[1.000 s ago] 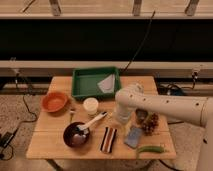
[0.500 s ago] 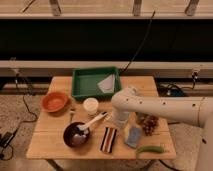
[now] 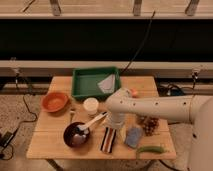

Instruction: Place eraser in paper cup

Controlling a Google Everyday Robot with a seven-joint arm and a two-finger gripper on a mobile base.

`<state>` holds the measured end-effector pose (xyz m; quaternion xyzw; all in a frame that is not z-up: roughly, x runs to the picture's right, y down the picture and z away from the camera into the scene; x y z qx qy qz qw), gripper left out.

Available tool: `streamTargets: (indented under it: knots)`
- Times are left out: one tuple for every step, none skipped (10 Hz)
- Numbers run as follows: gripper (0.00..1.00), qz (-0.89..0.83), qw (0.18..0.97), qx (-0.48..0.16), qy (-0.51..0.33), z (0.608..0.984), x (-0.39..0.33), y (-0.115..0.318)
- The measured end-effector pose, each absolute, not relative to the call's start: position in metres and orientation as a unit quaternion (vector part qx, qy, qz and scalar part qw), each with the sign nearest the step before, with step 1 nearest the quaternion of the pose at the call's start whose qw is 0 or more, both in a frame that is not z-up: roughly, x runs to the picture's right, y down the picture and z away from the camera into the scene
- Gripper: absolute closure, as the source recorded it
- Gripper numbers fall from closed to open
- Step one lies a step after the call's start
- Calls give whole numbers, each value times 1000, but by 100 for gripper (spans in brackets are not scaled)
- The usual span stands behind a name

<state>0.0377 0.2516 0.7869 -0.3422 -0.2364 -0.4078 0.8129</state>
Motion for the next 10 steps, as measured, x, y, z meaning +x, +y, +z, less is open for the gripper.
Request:
streamTargets:
  knots:
    - [20, -406, 812, -346, -238, 789, 35, 254]
    - [20, -407, 810, -348, -239, 790, 32, 255]
    - [20, -407, 809, -350, -239, 791, 30, 256]
    - [20, -406, 809, -350, -239, 792, 30, 256]
    - [20, -408, 808, -349, -241, 793, 25, 254]
    - [20, -409, 808, -348, -242, 794, 22, 253]
    - [20, -409, 808, -348, -242, 795, 21, 252]
    - [20, -408, 809, -348, -241, 796, 21, 250]
    - [24, -408, 809, -347, -240, 799, 21, 248]
    - [33, -410, 809, -347, -241, 801, 20, 247]
